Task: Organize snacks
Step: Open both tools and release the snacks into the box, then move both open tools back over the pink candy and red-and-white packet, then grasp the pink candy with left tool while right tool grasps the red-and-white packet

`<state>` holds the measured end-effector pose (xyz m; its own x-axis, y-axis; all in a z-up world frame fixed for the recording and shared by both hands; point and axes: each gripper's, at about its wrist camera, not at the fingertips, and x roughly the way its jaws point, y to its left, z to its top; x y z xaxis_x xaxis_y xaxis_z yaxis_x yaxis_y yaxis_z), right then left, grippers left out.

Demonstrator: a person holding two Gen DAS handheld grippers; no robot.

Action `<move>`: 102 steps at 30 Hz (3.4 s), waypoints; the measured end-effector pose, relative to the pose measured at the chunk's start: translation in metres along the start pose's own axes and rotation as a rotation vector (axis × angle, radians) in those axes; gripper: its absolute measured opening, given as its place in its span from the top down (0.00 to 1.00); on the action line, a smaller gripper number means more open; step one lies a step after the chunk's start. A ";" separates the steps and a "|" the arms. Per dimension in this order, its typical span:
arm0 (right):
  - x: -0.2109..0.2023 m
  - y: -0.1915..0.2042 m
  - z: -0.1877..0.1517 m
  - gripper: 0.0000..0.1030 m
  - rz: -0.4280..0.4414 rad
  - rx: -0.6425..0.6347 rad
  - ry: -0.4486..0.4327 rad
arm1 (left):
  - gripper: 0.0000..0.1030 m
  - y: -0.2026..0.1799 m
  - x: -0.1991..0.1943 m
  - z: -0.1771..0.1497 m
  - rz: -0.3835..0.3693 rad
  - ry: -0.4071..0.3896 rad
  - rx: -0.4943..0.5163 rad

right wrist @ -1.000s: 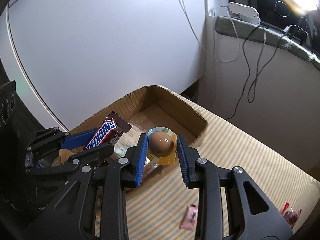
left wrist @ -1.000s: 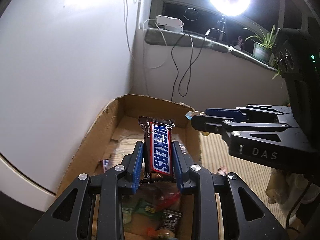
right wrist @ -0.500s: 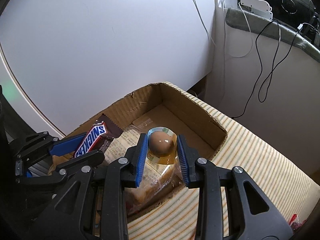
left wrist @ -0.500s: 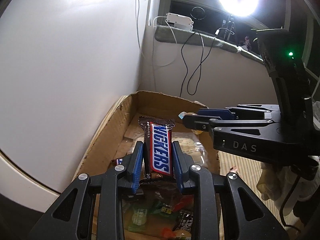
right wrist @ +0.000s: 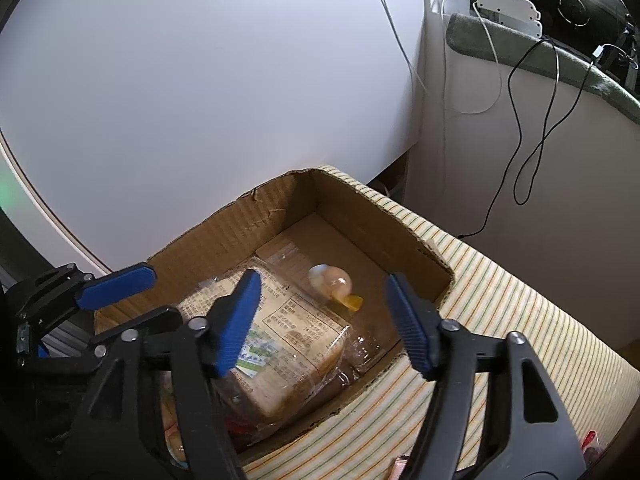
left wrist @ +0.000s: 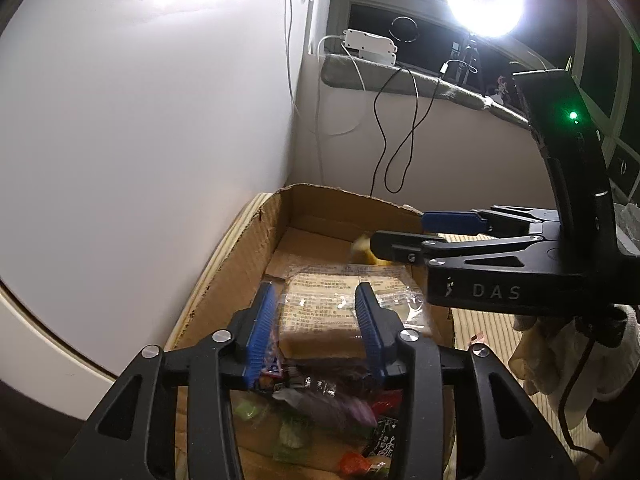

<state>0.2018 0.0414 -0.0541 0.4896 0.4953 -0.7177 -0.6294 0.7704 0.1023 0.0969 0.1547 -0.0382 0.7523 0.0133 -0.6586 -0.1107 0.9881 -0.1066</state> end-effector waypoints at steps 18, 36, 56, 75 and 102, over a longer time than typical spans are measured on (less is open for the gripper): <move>-0.030 -0.008 -0.007 0.20 -0.048 0.048 -0.065 | 0.46 -0.001 -0.011 -0.005 0.008 -0.013 -0.005; -0.080 -0.023 -0.045 0.11 -0.124 0.043 -0.081 | 0.46 -0.027 -0.036 -0.018 -0.012 -0.043 0.024; -0.157 -0.108 -0.136 0.01 -0.299 0.170 -0.084 | 0.46 -0.096 -0.037 -0.042 -0.112 -0.001 0.086; -0.171 -0.198 -0.201 0.12 -0.309 0.400 -0.029 | 0.49 -0.161 0.010 -0.071 -0.251 0.169 0.122; -0.112 -0.237 -0.175 0.14 -0.376 0.416 0.067 | 0.72 -0.169 0.063 -0.068 -0.142 0.226 0.158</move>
<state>0.1905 -0.2672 -0.1182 0.5860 0.1399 -0.7981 -0.1218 0.9890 0.0840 0.1192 -0.0221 -0.1121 0.5873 -0.1434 -0.7966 0.1004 0.9895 -0.1041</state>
